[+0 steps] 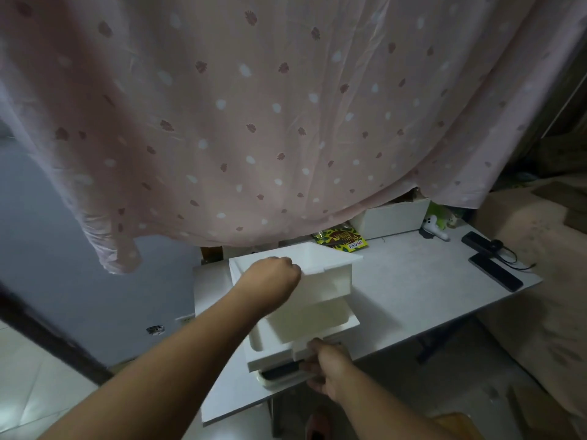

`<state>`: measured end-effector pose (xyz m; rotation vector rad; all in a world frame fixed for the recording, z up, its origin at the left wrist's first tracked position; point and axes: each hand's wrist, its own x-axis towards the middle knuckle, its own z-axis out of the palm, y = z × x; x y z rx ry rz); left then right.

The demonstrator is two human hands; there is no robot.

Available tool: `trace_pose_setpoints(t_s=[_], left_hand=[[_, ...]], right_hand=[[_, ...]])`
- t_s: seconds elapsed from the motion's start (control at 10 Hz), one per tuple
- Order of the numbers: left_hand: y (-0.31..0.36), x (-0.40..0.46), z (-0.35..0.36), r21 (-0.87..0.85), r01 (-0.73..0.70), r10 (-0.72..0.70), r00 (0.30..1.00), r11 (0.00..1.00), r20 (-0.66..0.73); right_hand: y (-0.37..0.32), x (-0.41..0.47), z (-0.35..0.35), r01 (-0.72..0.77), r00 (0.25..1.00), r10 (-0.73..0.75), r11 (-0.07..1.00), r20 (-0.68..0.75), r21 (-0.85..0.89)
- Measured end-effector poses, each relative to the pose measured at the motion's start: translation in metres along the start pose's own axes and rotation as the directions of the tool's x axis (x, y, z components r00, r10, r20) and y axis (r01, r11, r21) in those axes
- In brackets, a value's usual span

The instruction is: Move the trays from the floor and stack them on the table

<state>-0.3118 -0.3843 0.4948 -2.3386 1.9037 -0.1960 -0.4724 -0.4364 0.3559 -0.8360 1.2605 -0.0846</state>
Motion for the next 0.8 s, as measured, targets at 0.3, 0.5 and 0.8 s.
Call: trace_pose_setpoints(t_s=[0.3,0.5,0.8], left_hand=[[0.021,-0.017,0.036,-0.216,0.093,-0.062,0.988,0.972,0.143],[0.027,-0.022,0.051,-0.238,0.098,-0.05,0.978,0.966,0.203],[0.006,-0.019,0.021,-0.336,0.147,-0.113,0.987,0.93,0.118]], right_hand=[[0.003,-0.007,-0.007,0.01,0.997,-0.012,0.999,0.079,0.033],[0.008,-0.008,-0.014,0.01,0.998,-0.015,0.996,0.056,0.093],[-0.036,-0.038,-0.035,0.481,0.799,-0.475,0.873,-0.369,-0.083]])
